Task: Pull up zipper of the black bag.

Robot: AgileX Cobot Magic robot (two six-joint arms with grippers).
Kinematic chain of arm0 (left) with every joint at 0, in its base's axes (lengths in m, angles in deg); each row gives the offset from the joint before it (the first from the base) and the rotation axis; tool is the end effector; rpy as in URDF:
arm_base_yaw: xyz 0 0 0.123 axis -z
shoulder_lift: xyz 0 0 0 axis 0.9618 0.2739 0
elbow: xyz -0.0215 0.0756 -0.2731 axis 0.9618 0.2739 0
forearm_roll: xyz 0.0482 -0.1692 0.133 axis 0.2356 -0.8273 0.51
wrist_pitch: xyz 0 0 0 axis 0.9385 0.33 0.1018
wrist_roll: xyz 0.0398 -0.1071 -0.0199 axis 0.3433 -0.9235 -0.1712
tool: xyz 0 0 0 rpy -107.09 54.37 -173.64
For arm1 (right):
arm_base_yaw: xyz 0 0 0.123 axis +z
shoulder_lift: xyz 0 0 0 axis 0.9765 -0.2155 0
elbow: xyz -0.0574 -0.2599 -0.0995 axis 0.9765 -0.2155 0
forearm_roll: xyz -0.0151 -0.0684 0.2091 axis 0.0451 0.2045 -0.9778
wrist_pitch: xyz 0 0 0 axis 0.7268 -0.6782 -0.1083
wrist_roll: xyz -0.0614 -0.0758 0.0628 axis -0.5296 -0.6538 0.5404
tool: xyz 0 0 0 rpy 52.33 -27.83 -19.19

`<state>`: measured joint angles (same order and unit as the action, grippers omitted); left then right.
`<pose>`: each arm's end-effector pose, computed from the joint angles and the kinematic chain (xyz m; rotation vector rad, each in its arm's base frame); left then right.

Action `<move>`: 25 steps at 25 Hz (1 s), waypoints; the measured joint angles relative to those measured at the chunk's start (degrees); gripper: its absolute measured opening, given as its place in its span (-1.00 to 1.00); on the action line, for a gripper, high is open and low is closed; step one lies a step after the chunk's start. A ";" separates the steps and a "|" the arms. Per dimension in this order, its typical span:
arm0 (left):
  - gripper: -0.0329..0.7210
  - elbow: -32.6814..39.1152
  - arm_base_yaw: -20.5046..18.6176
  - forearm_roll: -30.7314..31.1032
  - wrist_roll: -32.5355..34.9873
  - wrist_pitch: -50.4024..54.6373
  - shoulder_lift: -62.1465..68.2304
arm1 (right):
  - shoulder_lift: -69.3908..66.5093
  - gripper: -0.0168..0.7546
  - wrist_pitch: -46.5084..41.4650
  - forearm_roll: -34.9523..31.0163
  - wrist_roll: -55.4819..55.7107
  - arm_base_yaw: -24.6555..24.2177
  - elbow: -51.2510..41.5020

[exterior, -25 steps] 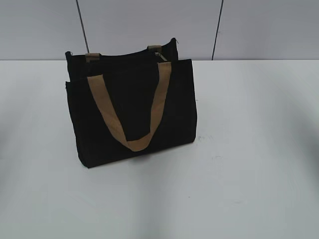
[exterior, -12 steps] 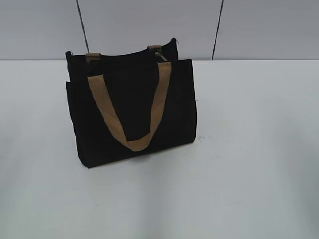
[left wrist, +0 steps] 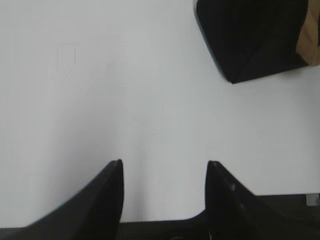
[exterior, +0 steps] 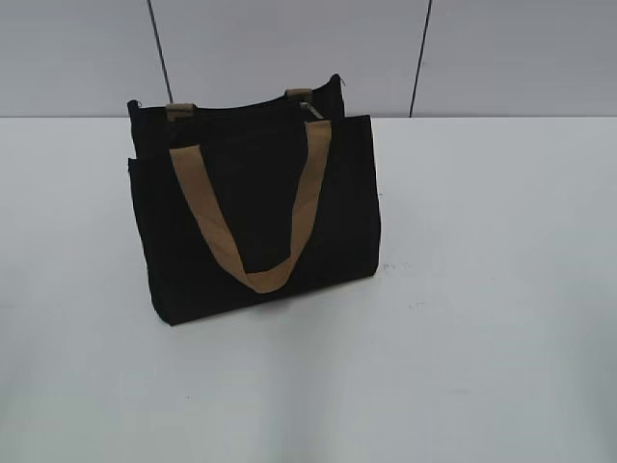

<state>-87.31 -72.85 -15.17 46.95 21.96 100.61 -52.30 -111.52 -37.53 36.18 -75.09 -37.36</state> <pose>0.0287 -0.0156 0.2580 0.1453 2.3493 -0.1403 0.0372 0.0134 0.2527 -0.3115 2.4582 0.0693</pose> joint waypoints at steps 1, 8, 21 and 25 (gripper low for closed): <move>0.14 0.27 0.00 -0.06 0.00 -0.71 -0.99 | 1.31 0.05 -0.33 0.01 0.44 0.00 -0.18; 0.14 0.86 0.00 -0.10 0.06 -1.61 -7.76 | 8.54 0.05 -1.57 -0.07 0.92 0.00 -0.23; 0.14 0.86 0.00 -0.21 1.28 -1.60 -19.34 | 22.68 0.05 1.46 -1.16 1.25 0.00 -3.52; 0.14 0.86 0.00 -0.53 1.82 -1.56 -19.40 | 24.39 0.05 1.53 -1.28 1.35 0.00 -3.58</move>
<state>-86.45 -72.85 -15.71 48.77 20.40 81.21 -27.91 -109.99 -38.81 37.53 -75.09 -40.94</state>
